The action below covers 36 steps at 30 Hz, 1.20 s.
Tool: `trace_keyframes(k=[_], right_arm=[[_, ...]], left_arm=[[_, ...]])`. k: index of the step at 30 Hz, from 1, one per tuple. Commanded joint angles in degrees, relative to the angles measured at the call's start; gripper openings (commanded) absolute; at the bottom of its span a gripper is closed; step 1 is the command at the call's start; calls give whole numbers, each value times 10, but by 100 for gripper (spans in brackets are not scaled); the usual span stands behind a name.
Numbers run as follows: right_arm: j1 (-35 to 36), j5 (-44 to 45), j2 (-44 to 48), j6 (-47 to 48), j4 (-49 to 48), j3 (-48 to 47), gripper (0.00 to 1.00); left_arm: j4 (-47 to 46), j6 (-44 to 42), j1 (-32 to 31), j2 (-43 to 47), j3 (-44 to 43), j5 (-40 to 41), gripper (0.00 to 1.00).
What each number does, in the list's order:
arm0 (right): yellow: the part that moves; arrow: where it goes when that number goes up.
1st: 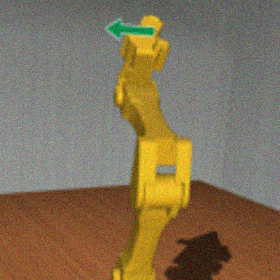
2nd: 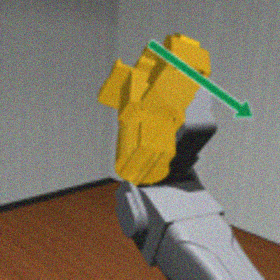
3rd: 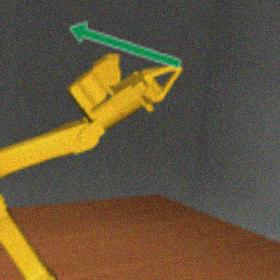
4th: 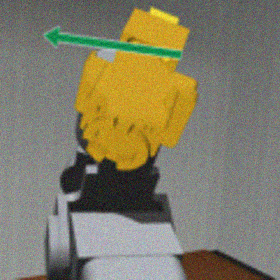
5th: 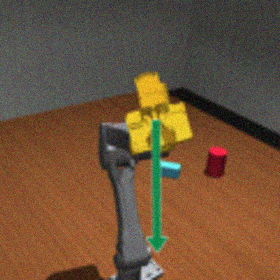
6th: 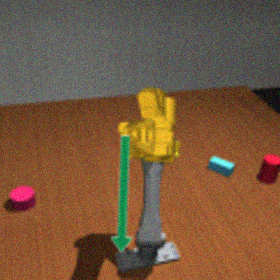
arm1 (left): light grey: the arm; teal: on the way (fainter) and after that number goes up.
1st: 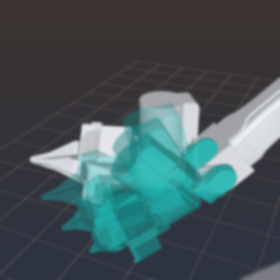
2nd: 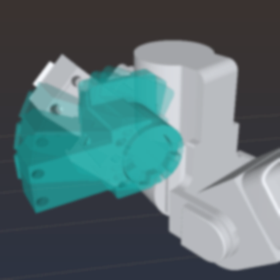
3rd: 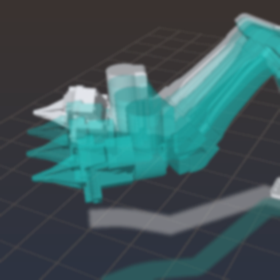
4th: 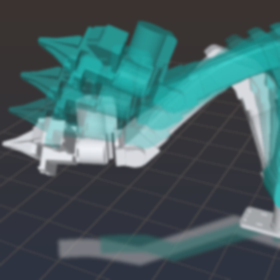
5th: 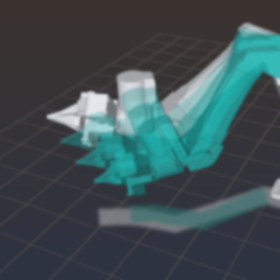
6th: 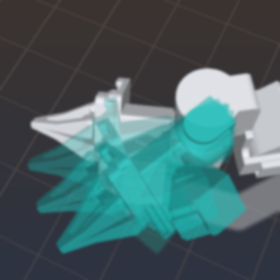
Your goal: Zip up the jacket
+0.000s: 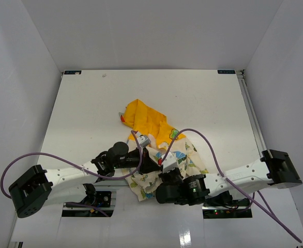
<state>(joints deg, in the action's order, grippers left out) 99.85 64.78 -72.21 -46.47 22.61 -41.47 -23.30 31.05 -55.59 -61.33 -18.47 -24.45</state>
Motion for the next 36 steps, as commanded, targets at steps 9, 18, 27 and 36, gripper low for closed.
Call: trace_keyframes(k=[9, 18, 27, 36], right_arm=[[-55, 26, 83, 105, -44, -43, 8], [-87, -40, 98, 142, -50, -49, 8], [-73, -132, 123, 176, -63, -1, 18], [34, -61, 154, 273, -178, 103, 40]], left_arm=[[40, -13, -9, -22, -7, -33, 0], [49, -18, -9, -24, -9, -25, 0], [40, -3, -9, -4, -3, -33, 0], [35, 6, -5, -3, -7, -44, 0]])
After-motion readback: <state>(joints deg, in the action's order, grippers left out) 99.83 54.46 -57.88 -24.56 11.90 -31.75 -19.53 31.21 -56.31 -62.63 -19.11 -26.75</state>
